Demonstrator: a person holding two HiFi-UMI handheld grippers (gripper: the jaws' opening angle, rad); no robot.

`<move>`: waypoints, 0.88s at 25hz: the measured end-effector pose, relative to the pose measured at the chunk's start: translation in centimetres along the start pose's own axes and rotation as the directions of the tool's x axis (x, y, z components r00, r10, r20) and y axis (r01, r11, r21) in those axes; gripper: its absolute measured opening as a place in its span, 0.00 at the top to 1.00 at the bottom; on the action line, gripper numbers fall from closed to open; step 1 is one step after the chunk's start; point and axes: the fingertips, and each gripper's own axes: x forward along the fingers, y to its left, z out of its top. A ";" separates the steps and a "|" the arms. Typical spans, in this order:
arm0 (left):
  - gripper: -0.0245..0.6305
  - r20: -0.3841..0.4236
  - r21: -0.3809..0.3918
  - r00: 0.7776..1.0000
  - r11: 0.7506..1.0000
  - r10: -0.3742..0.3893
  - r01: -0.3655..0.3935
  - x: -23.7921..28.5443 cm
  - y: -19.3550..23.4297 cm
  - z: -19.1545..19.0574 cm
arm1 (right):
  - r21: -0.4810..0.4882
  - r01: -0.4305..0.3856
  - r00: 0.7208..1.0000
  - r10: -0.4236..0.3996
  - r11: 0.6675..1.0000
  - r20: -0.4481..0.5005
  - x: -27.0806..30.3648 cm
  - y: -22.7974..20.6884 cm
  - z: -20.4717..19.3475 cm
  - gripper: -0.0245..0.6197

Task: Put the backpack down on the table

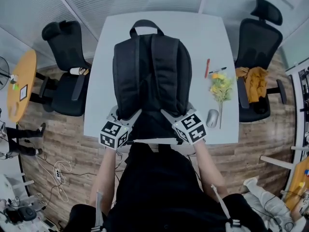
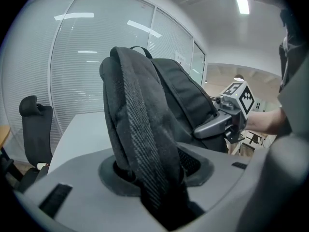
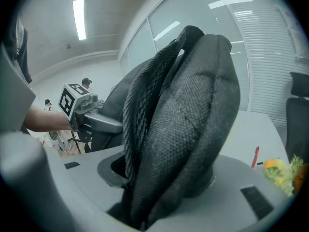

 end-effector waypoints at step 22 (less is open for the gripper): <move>0.67 -0.152 -0.103 0.982 0.990 -0.109 0.094 5.3 2.2 -4.1 | 0.175 0.029 0.991 -0.005 0.984 -0.134 3.6 -3.1 -4.2 0.63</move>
